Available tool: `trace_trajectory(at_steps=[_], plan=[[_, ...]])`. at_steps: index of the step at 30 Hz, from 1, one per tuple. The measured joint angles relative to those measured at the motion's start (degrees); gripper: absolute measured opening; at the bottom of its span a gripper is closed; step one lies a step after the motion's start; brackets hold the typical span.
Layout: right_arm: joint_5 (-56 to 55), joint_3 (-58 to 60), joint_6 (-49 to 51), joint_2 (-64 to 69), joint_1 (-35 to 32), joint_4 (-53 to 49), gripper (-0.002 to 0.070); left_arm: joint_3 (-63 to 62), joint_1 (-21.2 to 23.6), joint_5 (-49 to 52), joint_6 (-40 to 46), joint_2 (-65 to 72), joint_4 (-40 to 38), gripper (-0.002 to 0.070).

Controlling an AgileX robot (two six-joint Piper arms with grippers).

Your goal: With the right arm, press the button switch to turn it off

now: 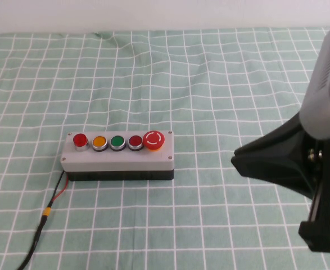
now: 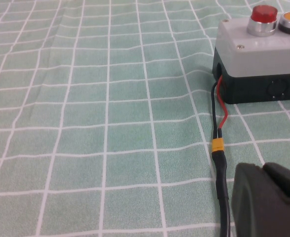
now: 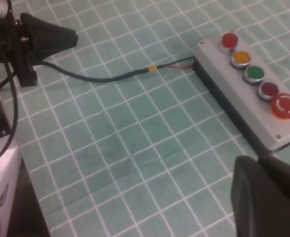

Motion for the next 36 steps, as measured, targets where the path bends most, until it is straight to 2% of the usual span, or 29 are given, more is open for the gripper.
trace_trajectory(at_steps=[7, 11, 15, 18, 26, 32, 36], plan=[[1.0, 0.5, -0.4, -0.1, 0.0, 1.1, -0.0016, 0.0, 0.0, 0.0, 0.0, 0.0, 0.0, -0.0003], [0.3, 2.2, -1.0, -1.1, 0.0, -1.8, -0.0016, 0.0, 0.0, 0.0, 0.0, 0.0, 0.0, -0.0003], [-6.2, 8.7, -1.3, -4.7, -0.6, -3.6, -0.0016, 0.0, 0.0, 0.0, 0.0, 0.0, 0.0, -0.0003], [-15.2, 18.0, -1.3, -10.4, -3.5, -2.9, -0.0016, 0.0, 0.0, 0.0, 0.0, 0.0, 0.0, -0.0003], [-36.7, 45.3, -1.3, -35.8, -17.5, 6.7, -0.0016, 0.0, 0.0, 0.0, 0.0, 0.0, 0.0, -0.0003], [-41.9, 60.9, -1.3, -55.2, -30.5, 8.8, -0.0016, 0.0, 0.0, 0.0, 0.0, 0.0, 0.0, -0.0003], [-43.0, 68.1, -1.3, -60.0, -37.4, 9.0, -0.0016, 0.0, 0.0, 0.0, 0.0, 0.0, 0.0, -0.0003]])
